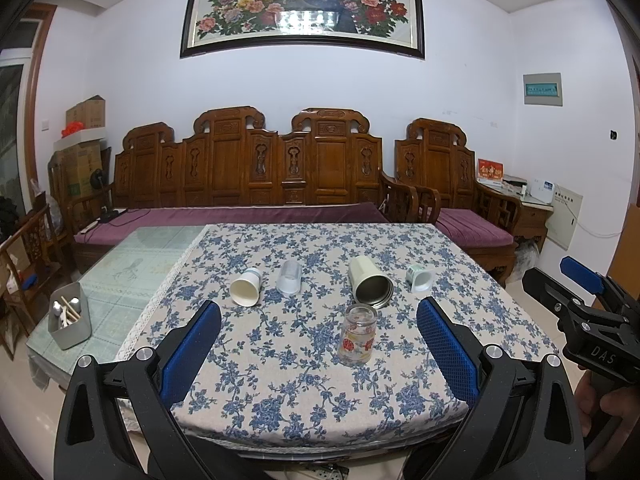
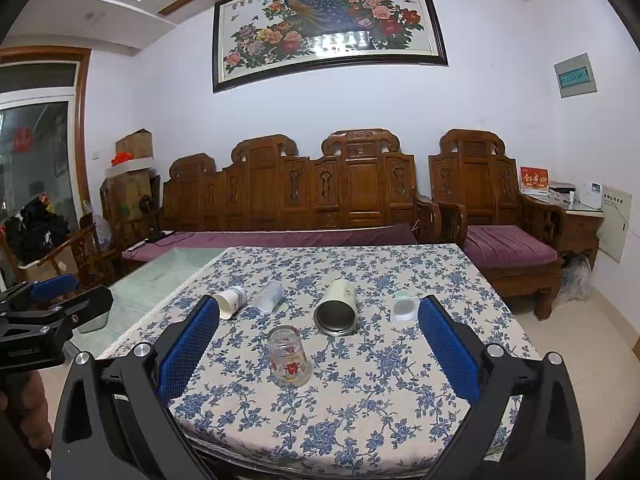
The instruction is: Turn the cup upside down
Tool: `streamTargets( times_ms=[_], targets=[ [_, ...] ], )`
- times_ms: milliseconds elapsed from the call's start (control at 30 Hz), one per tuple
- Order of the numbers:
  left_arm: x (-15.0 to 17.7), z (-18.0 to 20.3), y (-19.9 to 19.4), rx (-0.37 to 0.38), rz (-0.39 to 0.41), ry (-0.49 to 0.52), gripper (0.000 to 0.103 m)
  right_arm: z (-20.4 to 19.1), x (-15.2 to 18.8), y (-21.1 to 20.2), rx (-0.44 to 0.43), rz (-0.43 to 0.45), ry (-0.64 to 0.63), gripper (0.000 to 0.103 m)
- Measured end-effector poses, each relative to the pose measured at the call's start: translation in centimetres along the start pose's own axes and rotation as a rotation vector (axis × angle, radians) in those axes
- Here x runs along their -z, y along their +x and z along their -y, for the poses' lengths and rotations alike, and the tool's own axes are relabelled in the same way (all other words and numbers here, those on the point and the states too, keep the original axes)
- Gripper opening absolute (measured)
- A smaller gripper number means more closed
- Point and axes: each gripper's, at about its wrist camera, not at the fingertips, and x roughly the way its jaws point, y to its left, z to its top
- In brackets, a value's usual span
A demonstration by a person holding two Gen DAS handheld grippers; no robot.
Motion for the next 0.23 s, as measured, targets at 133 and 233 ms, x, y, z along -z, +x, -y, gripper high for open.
streamTargets(
  times_ms=[133,233],
  targets=[
    [-0.04,0.02,-0.09,-0.002,-0.001,0.0,0.094,-0.01,0.01,0.0,0.001,0.0,0.0,0.1],
    [-0.03,0.03,-0.1,-0.002,0.0,0.0,0.094,-0.01,0.01,0.01,0.0,-0.001,0.001,0.1]
  ],
)
